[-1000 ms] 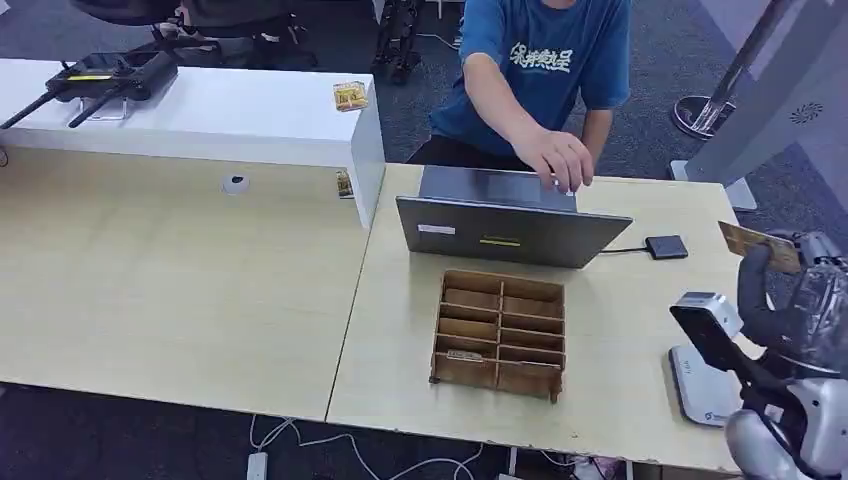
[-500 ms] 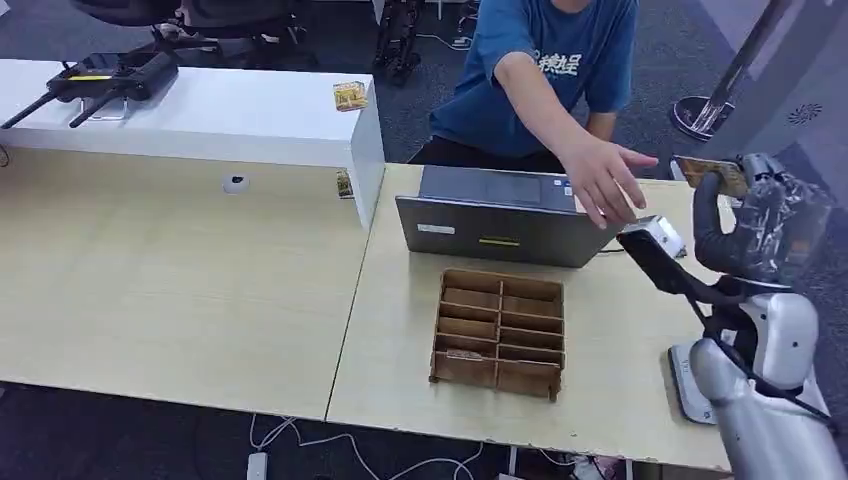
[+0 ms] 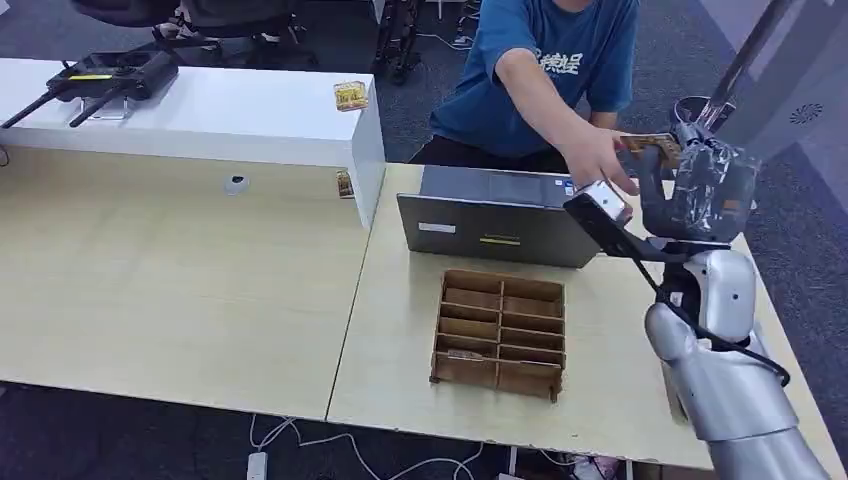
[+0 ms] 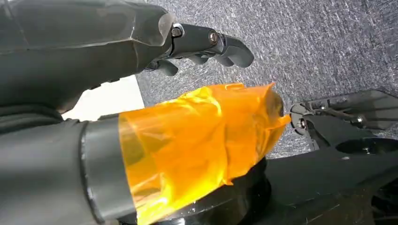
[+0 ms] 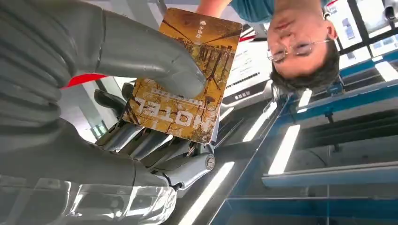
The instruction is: Pass the card to the sensor for recognition and then transmit it.
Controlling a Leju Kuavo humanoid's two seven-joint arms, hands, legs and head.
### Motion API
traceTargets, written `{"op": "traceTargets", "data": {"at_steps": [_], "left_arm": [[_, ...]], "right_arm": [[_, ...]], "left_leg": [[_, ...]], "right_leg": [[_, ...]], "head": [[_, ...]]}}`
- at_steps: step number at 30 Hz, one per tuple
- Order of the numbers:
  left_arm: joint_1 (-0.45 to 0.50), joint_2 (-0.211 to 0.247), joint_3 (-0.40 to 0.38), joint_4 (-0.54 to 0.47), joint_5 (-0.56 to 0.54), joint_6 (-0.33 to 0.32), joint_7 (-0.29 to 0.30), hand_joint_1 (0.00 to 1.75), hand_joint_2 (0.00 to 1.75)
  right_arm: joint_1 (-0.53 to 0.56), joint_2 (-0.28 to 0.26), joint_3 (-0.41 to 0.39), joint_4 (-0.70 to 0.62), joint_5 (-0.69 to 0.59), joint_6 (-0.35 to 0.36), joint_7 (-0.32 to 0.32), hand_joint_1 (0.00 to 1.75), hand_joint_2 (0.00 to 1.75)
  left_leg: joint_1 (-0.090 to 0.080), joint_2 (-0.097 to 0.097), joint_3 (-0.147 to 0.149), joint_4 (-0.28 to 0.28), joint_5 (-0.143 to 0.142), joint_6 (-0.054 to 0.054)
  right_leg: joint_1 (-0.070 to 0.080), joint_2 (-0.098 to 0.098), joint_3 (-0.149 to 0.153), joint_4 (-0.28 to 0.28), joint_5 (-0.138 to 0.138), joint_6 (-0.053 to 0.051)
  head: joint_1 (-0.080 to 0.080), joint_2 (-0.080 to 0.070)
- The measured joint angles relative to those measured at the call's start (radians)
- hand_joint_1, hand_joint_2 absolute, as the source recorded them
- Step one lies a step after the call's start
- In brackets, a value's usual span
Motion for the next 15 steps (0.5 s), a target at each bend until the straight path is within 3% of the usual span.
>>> {"op": "traceTargets", "data": {"at_steps": [12, 13, 14, 15], "left_arm": [[0.000, 0.003, 0.000, 0.000, -0.004, 0.000, 0.008, 0.00, 0.00], [0.000, 0.003, 0.000, 0.000, -0.004, 0.000, 0.008, 0.00, 0.00], [0.000, 0.003, 0.000, 0.000, -0.005, 0.000, 0.008, 0.00, 0.00], [0.000, 0.003, 0.000, 0.000, -0.005, 0.000, 0.008, 0.00, 0.00]], "right_arm": [[-0.021, 0.008, 0.029, 0.056, 0.010, 0.007, 0.020, 1.75, 1.75], [-0.021, 0.008, 0.031, 0.059, 0.011, 0.007, 0.021, 1.69, 1.75], [-0.021, 0.008, 0.032, 0.061, 0.011, 0.007, 0.021, 1.36, 1.75], [-0.021, 0.008, 0.034, 0.064, 0.011, 0.007, 0.021, 1.36, 1.75]], "left_leg": [[0.000, 0.000, 0.000, 0.000, 0.000, 0.000], [0.000, 0.000, 0.000, 0.000, 0.000, 0.000], [0.000, 0.000, 0.000, 0.000, 0.000, 0.000], [0.000, 0.000, 0.000, 0.000, 0.000, 0.000]], "right_leg": [[0.000, 0.000, 0.000, 0.000, 0.000, 0.000], [0.000, 0.000, 0.000, 0.000, 0.000, 0.000], [0.000, 0.000, 0.000, 0.000, 0.000, 0.000], [0.000, 0.000, 0.000, 0.000, 0.000, 0.000]], "head": [[0.000, 0.000], [0.000, 0.000], [0.000, 0.000], [0.000, 0.000]]}}
